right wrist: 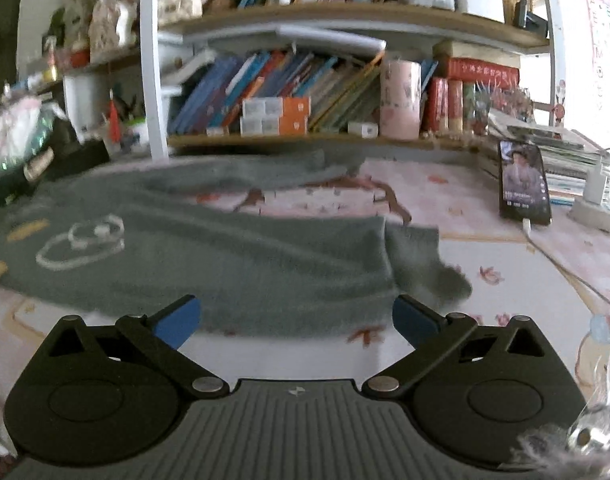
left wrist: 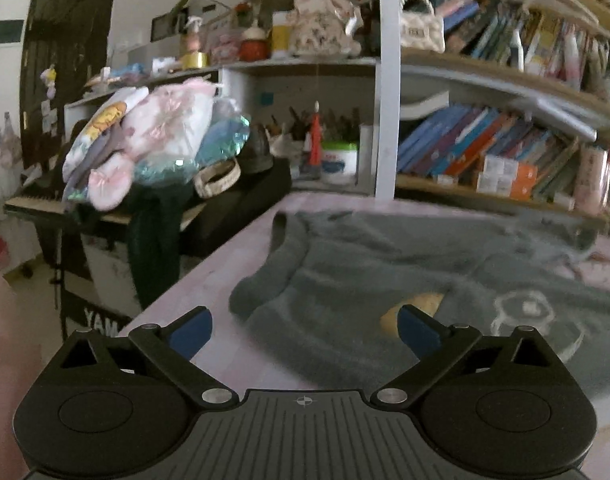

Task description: Fold clothes

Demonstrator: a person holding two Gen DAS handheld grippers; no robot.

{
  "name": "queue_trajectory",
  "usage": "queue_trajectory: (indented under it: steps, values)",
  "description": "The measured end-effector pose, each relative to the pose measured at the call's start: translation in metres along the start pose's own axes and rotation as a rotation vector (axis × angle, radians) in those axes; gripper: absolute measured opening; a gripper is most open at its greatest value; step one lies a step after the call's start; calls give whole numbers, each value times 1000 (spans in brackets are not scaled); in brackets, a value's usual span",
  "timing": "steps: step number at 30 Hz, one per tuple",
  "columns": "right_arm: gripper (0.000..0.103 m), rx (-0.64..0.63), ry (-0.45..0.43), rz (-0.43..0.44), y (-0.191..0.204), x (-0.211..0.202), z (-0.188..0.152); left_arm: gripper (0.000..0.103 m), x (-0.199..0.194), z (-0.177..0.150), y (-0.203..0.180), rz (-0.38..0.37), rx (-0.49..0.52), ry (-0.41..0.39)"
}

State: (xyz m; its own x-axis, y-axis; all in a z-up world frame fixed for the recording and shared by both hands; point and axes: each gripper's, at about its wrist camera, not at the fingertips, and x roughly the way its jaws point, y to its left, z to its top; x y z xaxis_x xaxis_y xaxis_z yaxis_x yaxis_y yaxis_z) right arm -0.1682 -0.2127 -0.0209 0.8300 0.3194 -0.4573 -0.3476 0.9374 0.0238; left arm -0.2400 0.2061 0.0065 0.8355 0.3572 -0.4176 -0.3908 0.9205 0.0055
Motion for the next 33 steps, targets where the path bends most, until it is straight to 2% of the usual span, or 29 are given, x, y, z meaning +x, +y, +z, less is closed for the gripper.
queue_trajectory:
  steps: [5,9,11,13,15,16,17,18,20,22,23,24,25,27,30,32,33]
  values:
    - [103,33,4,13,4,-4,-11,103,0,-12,-1,-15,23,17]
    - [103,52,-22,7,4,-9,-13,103,9,-13,7,-40,-53,-7]
    - [103,61,-37,4,3,-12,-14,101,16,-11,15,-17,-130,-14]
    - [103,60,-52,5,3,-15,-14,90,24,-8,24,0,-190,-11]
    - [103,53,-56,12,4,-16,-14,68,34,-3,35,21,-237,-9]
    - [103,50,-54,15,4,-16,-15,62,40,-2,40,33,-256,3]
    - [103,48,-53,18,4,-16,-15,50,46,0,45,45,-276,15]
    - [103,46,-52,21,5,-16,-15,45,53,1,52,46,-305,34]
    - [103,49,-54,26,6,-17,-15,45,66,1,61,27,-361,69]
    - [103,46,-60,34,7,-19,-15,35,74,-3,66,-18,-408,85]
    - [103,43,-62,33,8,-19,-15,25,75,-4,68,-52,-433,84]
    - [103,39,-64,29,9,-19,-15,20,77,-5,70,-85,-457,84]
    - [103,35,-63,24,10,-19,-15,17,78,-6,72,-119,-481,84]
    - [103,32,-60,14,11,-18,-15,15,69,-6,79,-109,-525,16]
    - [103,37,-55,8,9,-17,-16,15,63,-2,79,-55,-488,-6]
    - [103,38,-51,6,9,-16,-16,15,70,1,71,-45,-417,34]
    - [103,38,-51,7,8,-16,-16,17,67,1,70,-32,-403,28]
